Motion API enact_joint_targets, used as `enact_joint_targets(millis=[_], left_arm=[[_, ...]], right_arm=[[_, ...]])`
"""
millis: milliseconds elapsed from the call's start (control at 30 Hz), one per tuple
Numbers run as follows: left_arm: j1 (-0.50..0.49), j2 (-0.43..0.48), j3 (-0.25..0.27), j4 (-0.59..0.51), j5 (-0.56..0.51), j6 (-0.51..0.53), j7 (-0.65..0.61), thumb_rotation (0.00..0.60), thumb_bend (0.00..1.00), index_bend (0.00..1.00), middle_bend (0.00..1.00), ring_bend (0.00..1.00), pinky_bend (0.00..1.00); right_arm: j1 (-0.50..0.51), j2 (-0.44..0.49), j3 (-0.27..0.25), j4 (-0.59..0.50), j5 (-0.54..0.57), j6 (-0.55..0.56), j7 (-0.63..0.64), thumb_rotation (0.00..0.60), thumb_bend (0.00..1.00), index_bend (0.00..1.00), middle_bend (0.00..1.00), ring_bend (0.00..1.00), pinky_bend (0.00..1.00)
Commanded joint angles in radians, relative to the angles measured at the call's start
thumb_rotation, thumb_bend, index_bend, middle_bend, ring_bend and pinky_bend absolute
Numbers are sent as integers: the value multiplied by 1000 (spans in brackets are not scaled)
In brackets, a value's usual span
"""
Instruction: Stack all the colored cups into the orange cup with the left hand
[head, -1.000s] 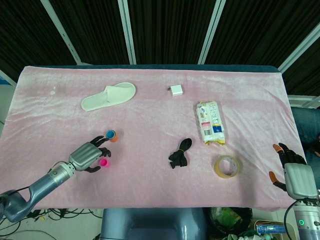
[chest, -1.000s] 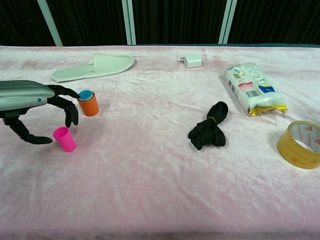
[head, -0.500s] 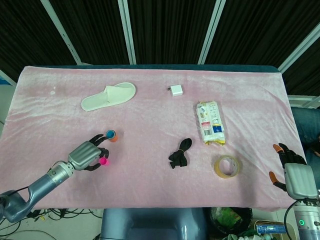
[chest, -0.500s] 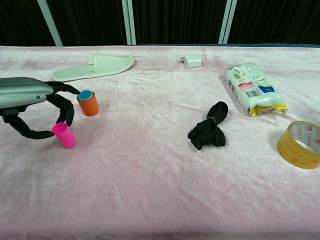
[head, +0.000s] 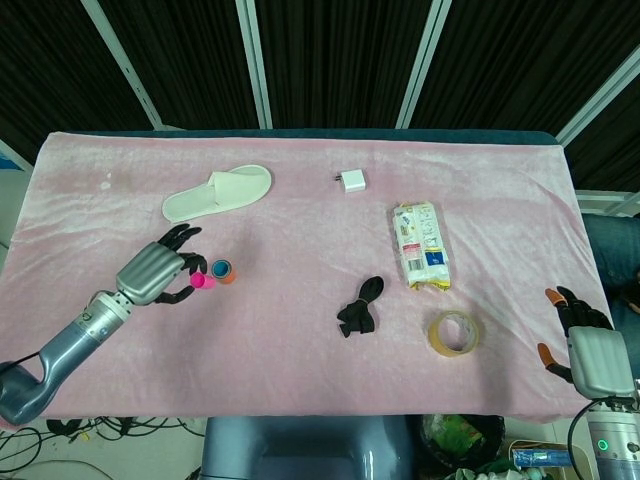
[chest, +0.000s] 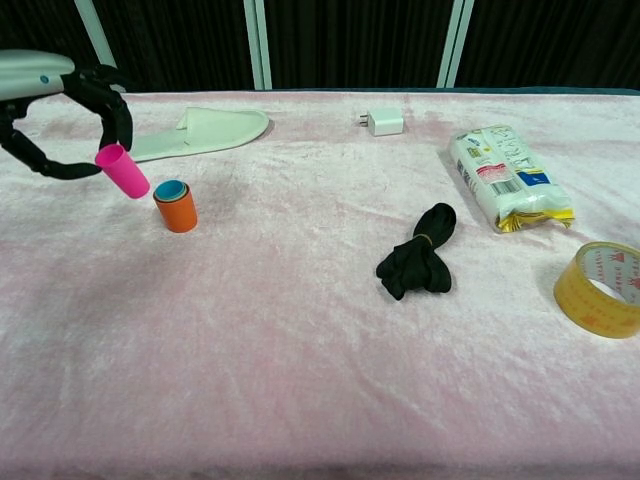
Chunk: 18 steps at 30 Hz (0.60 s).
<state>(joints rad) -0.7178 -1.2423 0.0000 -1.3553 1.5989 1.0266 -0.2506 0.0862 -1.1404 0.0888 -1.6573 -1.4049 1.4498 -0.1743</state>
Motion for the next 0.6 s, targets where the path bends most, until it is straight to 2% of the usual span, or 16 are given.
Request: enact_joint_targets(millis=[33, 267, 600], left_arm=[[-20, -2, -19, 18, -24, -31, -25, 600, 420, 510, 514, 0, 0], [-53, -53, -23, 91, -44, -101, -46, 600, 420, 505, 513, 0, 0], [-71, -86, -30, 135, -45, -113, -55, 600, 420, 497, 509, 0, 0]], right_arm=[[0, 0, 0, 0, 0, 0, -2, 600, 255, 162, 97, 175, 239], [0, -2, 2, 1, 3, 1, -5, 600, 255, 162, 98, 175, 239], [1, -2, 3, 3, 6, -1, -5, 600, 255, 164, 98, 175, 239]])
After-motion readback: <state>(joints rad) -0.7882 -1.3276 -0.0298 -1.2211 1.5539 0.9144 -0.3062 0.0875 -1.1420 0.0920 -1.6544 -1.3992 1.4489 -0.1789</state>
